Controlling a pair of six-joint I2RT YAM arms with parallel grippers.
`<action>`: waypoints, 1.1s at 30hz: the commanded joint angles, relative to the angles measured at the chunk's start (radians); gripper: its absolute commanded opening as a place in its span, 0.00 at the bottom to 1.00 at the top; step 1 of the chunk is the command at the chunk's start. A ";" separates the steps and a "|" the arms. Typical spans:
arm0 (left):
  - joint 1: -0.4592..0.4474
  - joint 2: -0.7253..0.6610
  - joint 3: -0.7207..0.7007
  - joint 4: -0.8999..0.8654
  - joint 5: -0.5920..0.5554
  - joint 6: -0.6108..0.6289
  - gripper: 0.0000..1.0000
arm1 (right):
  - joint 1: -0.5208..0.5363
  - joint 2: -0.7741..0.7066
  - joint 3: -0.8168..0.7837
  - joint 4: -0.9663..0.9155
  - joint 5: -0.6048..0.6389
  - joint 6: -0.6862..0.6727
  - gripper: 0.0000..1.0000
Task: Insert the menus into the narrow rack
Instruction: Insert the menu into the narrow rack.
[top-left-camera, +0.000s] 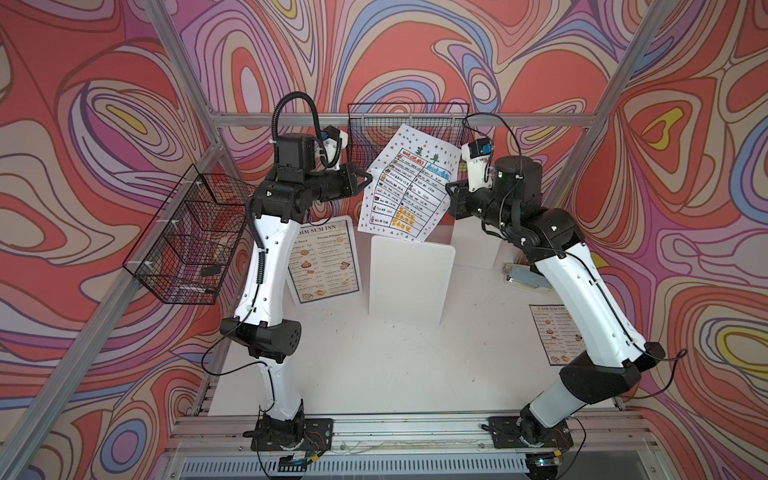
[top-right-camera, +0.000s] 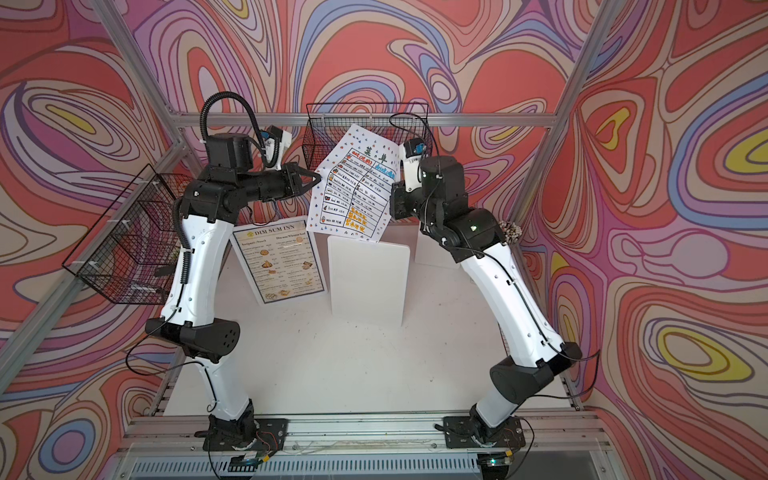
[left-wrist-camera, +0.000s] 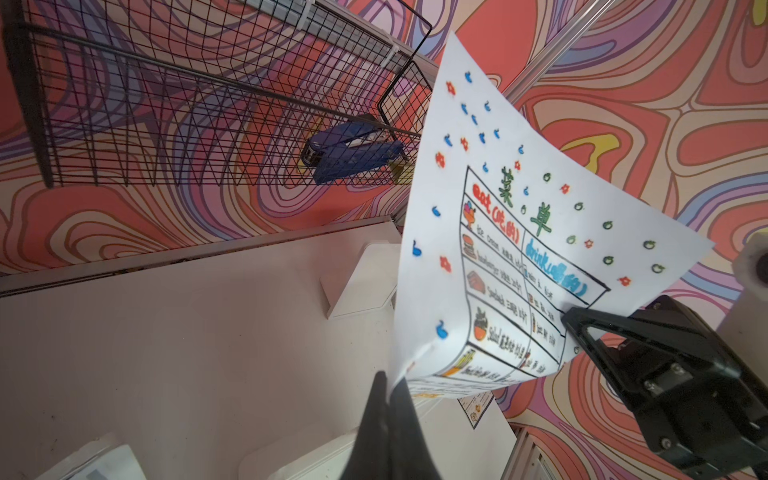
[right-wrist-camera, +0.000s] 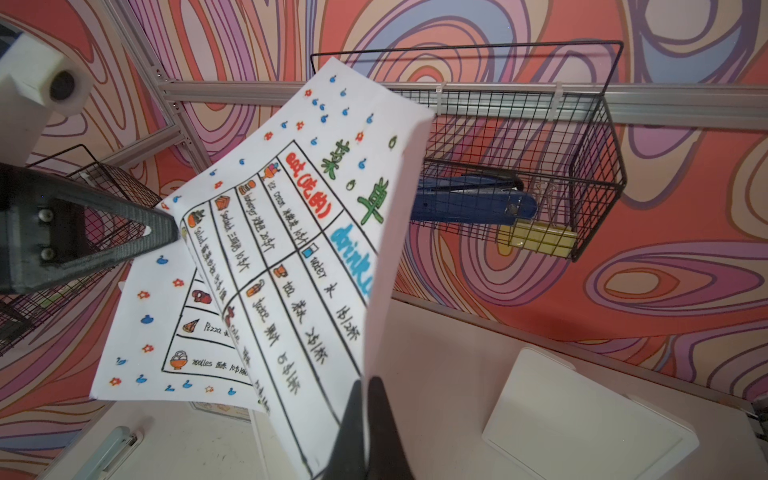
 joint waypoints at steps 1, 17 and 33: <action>0.019 -0.029 0.020 0.015 -0.038 0.012 0.00 | -0.011 -0.041 0.004 -0.034 0.042 -0.011 0.00; 0.018 -0.003 0.070 -0.015 0.022 0.032 0.00 | -0.012 -0.046 -0.058 -0.003 0.037 0.006 0.00; 0.014 -0.003 0.037 0.020 0.035 -0.001 0.00 | -0.011 -0.094 -0.041 -0.054 0.081 -0.004 0.00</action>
